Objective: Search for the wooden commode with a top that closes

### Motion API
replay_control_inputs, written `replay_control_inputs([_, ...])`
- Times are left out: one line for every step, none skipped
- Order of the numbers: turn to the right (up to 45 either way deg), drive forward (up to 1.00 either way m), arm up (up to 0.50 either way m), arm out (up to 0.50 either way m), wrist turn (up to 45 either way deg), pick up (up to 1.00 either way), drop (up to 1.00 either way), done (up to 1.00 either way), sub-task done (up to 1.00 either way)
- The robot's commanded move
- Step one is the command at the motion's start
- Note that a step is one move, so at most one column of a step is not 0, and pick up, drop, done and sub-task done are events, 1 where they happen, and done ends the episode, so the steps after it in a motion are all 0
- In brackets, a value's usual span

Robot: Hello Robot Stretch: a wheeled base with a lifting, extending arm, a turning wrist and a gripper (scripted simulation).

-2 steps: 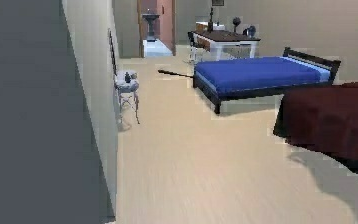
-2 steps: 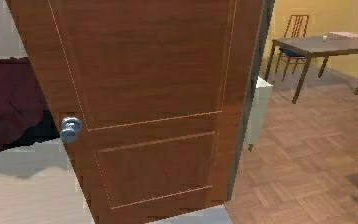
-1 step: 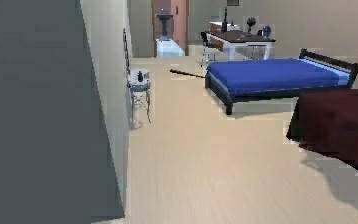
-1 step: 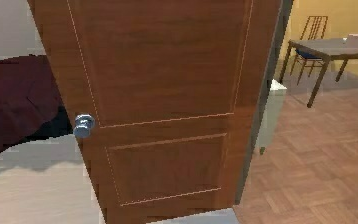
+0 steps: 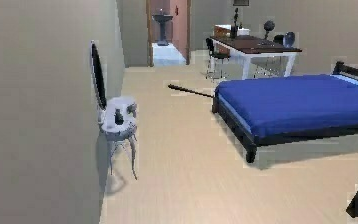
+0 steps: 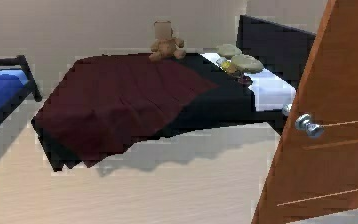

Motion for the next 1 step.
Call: replay_control_inputs([0.0,1.00,0.00,0.00,0.0,0.00,0.00,0.00,0.00])
